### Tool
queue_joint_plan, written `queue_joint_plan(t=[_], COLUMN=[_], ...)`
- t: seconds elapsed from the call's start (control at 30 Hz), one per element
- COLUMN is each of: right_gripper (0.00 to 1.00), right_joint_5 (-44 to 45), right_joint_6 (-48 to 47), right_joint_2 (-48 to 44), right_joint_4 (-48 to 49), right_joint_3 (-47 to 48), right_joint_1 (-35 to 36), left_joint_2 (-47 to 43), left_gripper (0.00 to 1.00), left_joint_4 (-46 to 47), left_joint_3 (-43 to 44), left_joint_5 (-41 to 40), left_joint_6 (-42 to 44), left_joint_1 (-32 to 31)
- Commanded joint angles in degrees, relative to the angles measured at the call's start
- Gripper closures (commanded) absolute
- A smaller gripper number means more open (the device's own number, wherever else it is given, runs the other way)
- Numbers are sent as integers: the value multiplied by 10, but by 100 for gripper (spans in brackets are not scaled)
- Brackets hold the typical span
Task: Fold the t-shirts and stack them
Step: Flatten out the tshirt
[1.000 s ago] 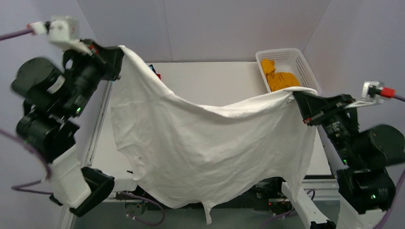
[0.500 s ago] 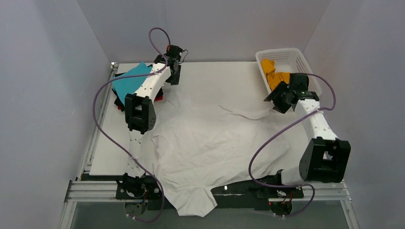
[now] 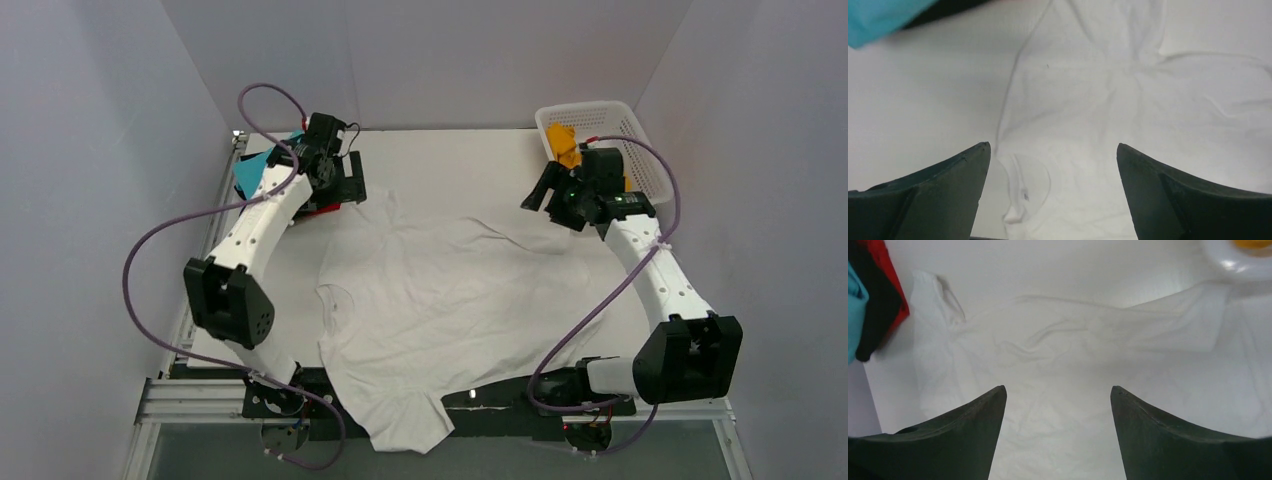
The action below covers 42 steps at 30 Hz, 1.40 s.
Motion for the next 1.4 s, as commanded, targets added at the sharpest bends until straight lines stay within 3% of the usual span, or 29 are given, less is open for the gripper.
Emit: queue_joint_plan(t=[0.0, 0.23, 0.57, 0.87, 1.13, 1.23, 1.37], right_gripper=[16, 16, 16, 16, 16, 19, 20], right_joint_5=[-13, 17, 40, 94, 127, 76, -5], right_joint_6=[-43, -31, -61, -80, -135, -191, -330], right_joint_2=[26, 163, 311, 343, 411, 413, 359], right_joint_4=[-8, 70, 97, 93, 103, 72, 65], right_joint_3=[-18, 0, 72, 111, 232, 267, 201], right_joint_1=[98, 158, 140, 87, 69, 69, 105], left_joint_2=[-116, -193, -156, -111, -120, -123, -130], left_gripper=[2, 2, 2, 2, 2, 2, 2], left_joint_4=[-47, 37, 70, 78, 57, 37, 17], left_joint_3=[-184, -420, -556, -584, -594, -584, -581], left_joint_5=[122, 201, 178, 186, 168, 160, 113], left_joint_6=[-122, -192, -232, -242, -243, -234, -229], left_joint_1=[-14, -33, -3, 42, 77, 82, 86])
